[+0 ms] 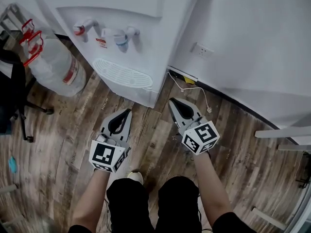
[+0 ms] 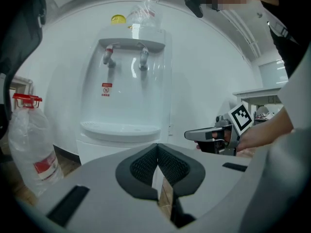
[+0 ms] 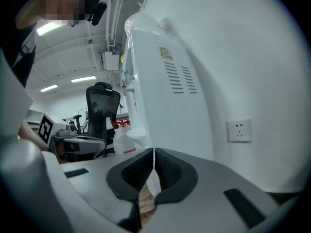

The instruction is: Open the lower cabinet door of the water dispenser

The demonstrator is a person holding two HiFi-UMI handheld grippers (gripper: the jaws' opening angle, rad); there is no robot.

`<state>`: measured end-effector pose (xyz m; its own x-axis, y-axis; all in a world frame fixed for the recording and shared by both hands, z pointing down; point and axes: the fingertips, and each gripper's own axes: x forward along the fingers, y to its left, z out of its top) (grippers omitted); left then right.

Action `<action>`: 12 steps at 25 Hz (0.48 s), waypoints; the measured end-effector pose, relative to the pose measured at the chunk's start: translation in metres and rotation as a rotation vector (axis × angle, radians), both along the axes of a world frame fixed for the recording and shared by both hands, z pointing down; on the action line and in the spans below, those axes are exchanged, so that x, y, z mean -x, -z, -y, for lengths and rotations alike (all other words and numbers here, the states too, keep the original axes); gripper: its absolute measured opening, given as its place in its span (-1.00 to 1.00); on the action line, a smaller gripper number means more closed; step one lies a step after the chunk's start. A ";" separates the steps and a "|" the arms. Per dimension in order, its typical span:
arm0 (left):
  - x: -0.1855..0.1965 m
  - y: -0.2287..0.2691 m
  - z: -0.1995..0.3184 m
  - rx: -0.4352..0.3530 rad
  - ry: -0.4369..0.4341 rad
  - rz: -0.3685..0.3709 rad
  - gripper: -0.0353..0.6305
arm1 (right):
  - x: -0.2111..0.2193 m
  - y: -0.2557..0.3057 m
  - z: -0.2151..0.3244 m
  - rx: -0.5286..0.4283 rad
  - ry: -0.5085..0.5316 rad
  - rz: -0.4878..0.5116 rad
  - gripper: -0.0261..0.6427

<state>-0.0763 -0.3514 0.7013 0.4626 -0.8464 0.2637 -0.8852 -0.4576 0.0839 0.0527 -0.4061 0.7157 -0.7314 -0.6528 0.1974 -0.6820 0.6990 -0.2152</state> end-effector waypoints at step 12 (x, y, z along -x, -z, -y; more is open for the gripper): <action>0.016 -0.042 0.016 -0.045 -0.008 0.015 -0.85 | 0.026 -0.051 0.022 -0.053 0.061 -0.040 -0.84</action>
<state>-0.0925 -0.3674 0.7436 0.4659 -0.8537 0.2328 -0.8823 -0.4680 0.0495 0.0269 -0.4286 0.7662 -0.7624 -0.6177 0.1930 -0.6451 0.7492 -0.1502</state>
